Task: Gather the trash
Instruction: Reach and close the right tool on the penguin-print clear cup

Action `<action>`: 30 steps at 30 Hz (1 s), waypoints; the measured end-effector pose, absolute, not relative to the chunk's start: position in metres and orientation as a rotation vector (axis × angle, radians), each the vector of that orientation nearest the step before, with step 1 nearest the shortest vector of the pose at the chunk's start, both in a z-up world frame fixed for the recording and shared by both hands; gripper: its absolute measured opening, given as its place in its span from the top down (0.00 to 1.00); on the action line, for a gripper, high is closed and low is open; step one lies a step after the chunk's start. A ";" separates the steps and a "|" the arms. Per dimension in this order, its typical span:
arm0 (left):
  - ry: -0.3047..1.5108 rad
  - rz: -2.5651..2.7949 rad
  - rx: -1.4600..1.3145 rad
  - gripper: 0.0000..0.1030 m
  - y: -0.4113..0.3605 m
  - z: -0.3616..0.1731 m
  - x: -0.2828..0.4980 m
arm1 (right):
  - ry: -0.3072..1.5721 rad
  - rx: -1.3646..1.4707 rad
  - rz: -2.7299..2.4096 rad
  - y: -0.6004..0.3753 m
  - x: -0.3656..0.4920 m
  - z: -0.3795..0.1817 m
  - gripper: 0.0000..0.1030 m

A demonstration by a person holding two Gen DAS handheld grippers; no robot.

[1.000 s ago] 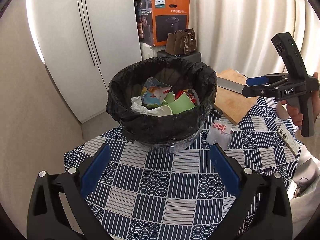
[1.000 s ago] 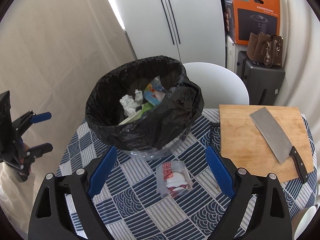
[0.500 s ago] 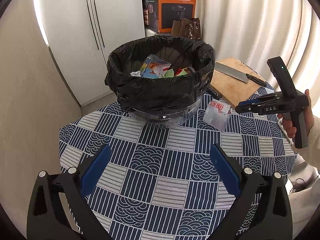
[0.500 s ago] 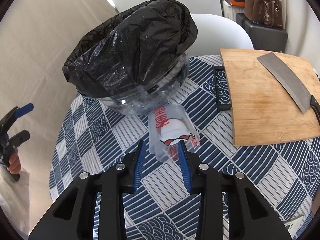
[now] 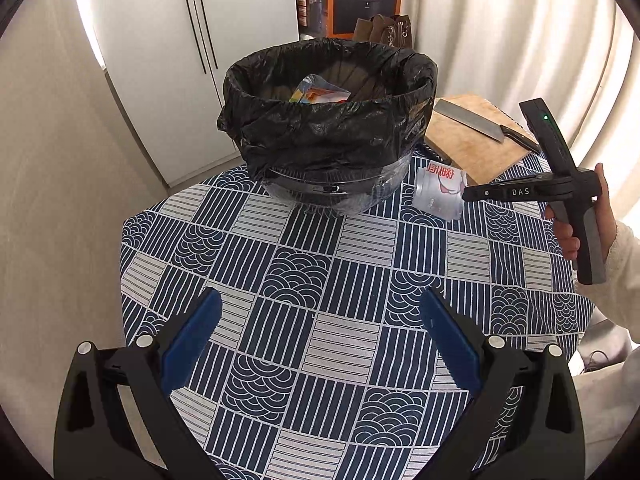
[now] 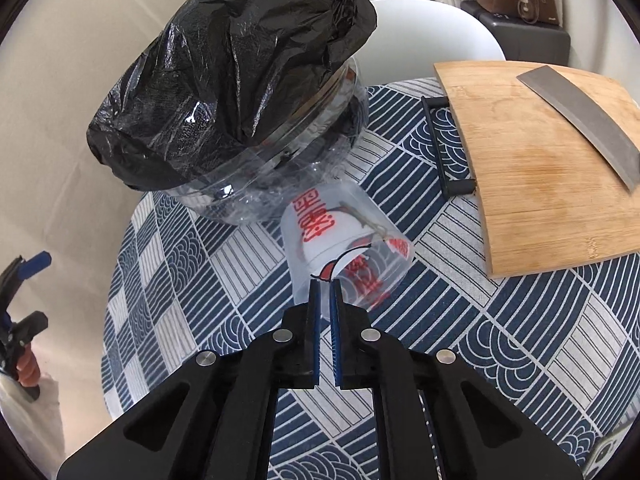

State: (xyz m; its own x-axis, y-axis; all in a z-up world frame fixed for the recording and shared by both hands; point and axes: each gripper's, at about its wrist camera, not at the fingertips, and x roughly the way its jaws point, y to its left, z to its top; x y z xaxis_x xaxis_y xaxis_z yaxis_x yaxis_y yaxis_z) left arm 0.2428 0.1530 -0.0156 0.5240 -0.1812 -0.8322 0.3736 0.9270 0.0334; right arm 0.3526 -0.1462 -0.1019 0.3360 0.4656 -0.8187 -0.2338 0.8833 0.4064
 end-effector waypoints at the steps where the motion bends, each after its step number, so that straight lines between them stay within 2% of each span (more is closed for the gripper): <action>1: 0.967 -0.332 0.219 0.06 0.153 -0.016 0.242 | 1.142 0.232 0.474 -0.146 0.352 -0.101 0.99; 10: 0.980 -0.355 0.209 0.06 0.140 -0.019 0.238 | 1.119 0.196 0.520 -0.161 0.327 -0.081 0.99; 30: 1.007 -0.483 0.247 0.06 0.034 -0.034 0.225 | 1.079 0.183 0.477 -0.253 0.245 -0.059 0.99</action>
